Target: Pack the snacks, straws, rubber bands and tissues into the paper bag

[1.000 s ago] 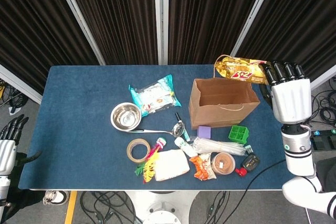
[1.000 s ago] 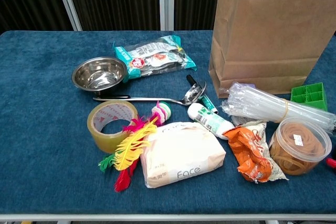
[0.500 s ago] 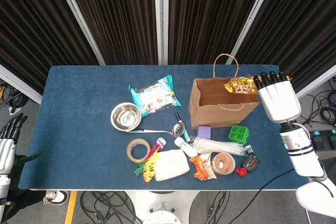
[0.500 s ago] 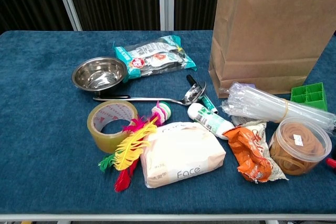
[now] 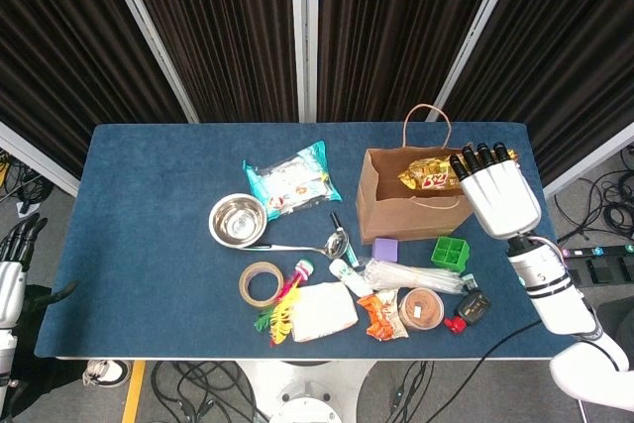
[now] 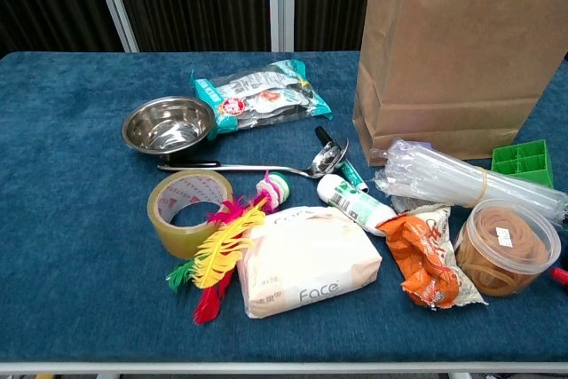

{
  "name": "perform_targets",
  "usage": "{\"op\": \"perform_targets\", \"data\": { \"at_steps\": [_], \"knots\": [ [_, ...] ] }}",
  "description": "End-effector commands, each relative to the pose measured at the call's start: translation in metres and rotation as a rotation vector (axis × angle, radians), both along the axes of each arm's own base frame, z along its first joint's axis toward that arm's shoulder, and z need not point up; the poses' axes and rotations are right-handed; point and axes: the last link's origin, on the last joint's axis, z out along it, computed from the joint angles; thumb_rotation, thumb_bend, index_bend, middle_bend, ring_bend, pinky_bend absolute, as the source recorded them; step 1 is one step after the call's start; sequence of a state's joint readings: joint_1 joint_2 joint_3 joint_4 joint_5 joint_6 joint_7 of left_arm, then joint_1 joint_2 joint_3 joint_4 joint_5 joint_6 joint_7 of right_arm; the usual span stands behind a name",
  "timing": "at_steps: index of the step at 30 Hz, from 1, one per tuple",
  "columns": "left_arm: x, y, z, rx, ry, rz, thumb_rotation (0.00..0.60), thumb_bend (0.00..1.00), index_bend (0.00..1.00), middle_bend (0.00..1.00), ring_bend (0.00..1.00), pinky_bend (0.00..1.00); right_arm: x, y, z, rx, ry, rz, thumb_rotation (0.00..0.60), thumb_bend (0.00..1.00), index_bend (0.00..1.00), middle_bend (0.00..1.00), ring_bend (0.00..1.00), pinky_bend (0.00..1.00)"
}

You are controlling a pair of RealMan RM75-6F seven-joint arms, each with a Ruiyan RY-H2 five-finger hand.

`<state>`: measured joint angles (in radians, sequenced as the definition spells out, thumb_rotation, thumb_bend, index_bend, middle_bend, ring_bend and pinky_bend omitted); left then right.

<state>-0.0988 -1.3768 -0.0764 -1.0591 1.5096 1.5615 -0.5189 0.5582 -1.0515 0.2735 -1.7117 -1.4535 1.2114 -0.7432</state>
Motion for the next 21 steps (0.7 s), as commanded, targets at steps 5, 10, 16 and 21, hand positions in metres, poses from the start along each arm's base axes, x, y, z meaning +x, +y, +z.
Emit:
{"op": "perform_targets", "data": {
  "at_steps": [5, 10, 16, 21],
  "knots": [
    [-0.002, -0.001, 0.000, 0.008, -0.015, 0.004, 0.600, 0.03, 0.10, 0.14, 0.01, 0.14, 0.006, 0.001, 0.006, 0.015, -0.062, -0.014, 0.600, 0.00, 0.18, 0.26, 0.14, 0.25],
    [-0.002, 0.000, 0.001, 0.010, -0.010, 0.002, 0.600, 0.03, 0.10, 0.14, 0.01, 0.14, 0.011, 0.005, 0.009, -0.001, -0.093, 0.019, 0.600, 0.00, 0.17, 0.25, 0.13, 0.23],
    [-0.001, -0.001, 0.002, 0.012, -0.008, -0.001, 0.600, 0.03, 0.10, 0.14, 0.01, 0.14, 0.023, 0.012, 0.024, -0.048, -0.187, 0.089, 0.600, 0.00, 0.17, 0.25, 0.14, 0.23],
    [0.000, 0.000, 0.001, 0.009, -0.005, -0.003, 0.600, 0.03, 0.10, 0.14, 0.01, 0.14, 0.046, 0.030, 0.052, -0.095, -0.341, 0.221, 0.600, 0.00, 0.17, 0.26, 0.14, 0.23]
  ]
}}
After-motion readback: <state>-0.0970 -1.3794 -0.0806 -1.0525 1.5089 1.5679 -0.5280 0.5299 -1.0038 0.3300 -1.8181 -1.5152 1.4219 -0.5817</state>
